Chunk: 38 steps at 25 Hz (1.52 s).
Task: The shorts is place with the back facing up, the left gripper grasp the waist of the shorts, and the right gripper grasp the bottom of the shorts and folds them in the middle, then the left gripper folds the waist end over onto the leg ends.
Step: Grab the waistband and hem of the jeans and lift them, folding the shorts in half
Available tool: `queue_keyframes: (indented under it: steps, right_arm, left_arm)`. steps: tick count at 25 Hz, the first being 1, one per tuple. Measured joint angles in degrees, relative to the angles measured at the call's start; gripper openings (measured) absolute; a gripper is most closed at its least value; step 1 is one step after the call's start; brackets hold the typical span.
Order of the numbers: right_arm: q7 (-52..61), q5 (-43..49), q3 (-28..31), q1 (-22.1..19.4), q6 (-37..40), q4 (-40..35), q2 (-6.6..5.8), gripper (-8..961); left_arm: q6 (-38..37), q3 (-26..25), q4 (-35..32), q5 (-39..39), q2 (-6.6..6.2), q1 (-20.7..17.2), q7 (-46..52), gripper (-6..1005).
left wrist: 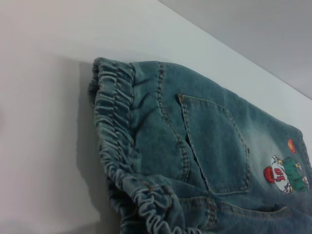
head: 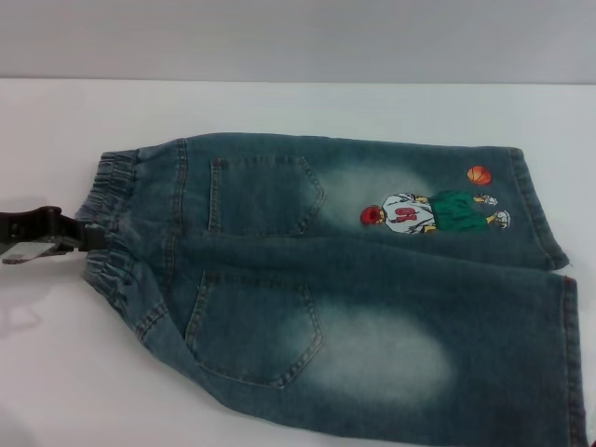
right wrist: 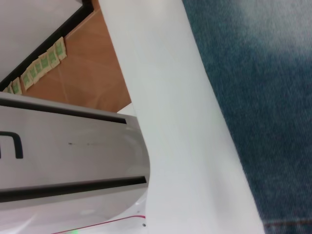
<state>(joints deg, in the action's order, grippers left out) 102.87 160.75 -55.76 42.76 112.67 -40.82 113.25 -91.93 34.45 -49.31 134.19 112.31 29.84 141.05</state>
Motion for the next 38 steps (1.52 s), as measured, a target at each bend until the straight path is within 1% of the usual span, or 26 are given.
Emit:
queue_keyframes:
  steps: [10, 17, 27, 38]
  right_arm:
    - [0.5, 2.1, 0.1, -0.4, -0.3, 0.1, 0.03, 554]
    - [0.5, 2.2, 0.0, -0.4, -1.1, 0.1, 0.03, 553]
    - [0.5, 2.9, 0.0, 0.0, -2.0, 0.4, 0.03, 554]
    - [0.7, 2.9, 0.0, 0.1, -3.3, 0.6, 0.45, 552]
  left_arm:
    - [0.2, 0.0, 0.1, 0.0, 0.06, 0.0, 0.0, 24]
    - [0.2, 0.0, 0.1, 0.0, 0.39, 0.1, 0.0, 24]
    - [0.2, 0.0, 0.1, 0.0, 0.43, 0.2, 0.1, 24]
    - [0.2, 0.0, 0.0, 0.0, 0.43, 0.8, 0.2, 24]
